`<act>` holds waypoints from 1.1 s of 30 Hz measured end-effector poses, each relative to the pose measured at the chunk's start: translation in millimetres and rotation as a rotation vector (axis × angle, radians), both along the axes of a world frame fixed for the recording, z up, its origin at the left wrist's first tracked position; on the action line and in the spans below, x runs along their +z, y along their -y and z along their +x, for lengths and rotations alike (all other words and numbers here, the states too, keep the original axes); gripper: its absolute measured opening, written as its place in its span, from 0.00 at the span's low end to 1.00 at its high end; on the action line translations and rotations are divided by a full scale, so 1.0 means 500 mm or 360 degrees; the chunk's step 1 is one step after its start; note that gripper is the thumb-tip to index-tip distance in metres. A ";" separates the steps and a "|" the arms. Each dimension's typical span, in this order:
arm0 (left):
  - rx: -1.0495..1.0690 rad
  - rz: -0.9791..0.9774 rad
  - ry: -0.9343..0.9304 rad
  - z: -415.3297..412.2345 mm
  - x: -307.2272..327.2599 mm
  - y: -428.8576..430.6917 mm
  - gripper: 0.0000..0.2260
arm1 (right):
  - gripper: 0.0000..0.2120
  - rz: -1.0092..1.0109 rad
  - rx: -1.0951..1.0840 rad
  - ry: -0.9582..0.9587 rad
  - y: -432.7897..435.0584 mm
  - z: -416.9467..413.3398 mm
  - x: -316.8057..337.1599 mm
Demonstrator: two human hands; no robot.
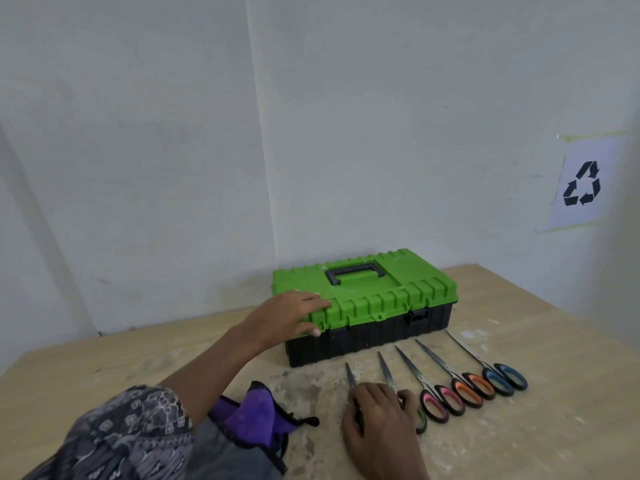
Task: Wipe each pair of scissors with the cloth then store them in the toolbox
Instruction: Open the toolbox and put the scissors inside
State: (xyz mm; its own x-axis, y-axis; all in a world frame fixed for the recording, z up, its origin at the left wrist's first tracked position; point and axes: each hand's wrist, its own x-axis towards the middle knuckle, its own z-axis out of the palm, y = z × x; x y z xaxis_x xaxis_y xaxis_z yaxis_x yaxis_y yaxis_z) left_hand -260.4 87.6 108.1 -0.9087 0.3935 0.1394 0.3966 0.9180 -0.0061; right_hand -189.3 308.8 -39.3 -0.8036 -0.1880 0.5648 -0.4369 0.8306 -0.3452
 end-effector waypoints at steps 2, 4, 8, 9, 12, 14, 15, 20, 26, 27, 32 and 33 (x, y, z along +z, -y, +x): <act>-0.0015 0.0012 -0.0022 0.004 0.008 0.002 0.25 | 0.06 -0.0002 0.0001 0.0001 0.000 0.000 0.000; -0.0014 0.0012 -0.0042 0.010 0.013 0.001 0.23 | 0.06 -0.0004 -0.0001 0.0006 0.001 0.000 0.000; 0.0080 0.0059 -0.0179 0.019 0.023 -0.004 0.20 | 0.06 -0.0001 0.0010 0.0034 0.001 0.000 0.001; 0.0133 0.0128 -0.0237 0.022 0.027 -0.006 0.19 | 0.06 0.0002 0.0008 0.0036 0.000 0.000 0.000; 0.0253 0.0340 -0.0454 0.026 0.044 -0.021 0.16 | 0.07 -0.0008 -0.0006 -0.0002 0.001 -0.001 0.002; 0.0270 0.0277 -0.0542 0.020 0.053 -0.034 0.19 | 0.08 -0.0009 -0.0011 -0.0018 0.002 0.000 0.003; 0.0266 0.0221 -0.0550 0.016 0.054 -0.038 0.22 | 0.08 -0.0005 -0.0011 -0.0017 0.002 0.000 0.003; 0.0240 0.0159 -0.0526 0.013 0.042 -0.027 0.18 | 0.09 -0.0008 -0.0022 0.0005 0.001 0.001 0.009; 0.0100 -0.0124 -0.0613 0.015 0.008 0.017 0.25 | 0.08 -0.0017 -0.0005 0.0059 0.001 0.003 0.017; 0.0093 -0.0141 -0.0646 0.014 0.009 0.019 0.26 | 0.08 -0.0012 -0.0002 0.0066 0.000 0.003 0.018; -0.0086 -0.0033 -0.0774 0.005 0.046 0.032 0.25 | 0.08 0.0003 -0.0018 0.0112 0.000 0.001 0.023; -0.0108 -0.0020 -0.0782 0.003 0.055 0.037 0.28 | 0.08 0.0005 -0.0021 0.0122 0.000 0.001 0.024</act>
State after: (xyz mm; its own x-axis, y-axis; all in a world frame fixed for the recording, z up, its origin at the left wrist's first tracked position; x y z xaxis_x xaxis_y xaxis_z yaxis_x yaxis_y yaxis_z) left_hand -259.0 69.2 135.4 -0.7089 0.4539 0.5398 0.4030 0.8888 -0.2181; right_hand -188.8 309.1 -27.5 -0.8468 -0.1786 0.5011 -0.3983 0.8373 -0.3746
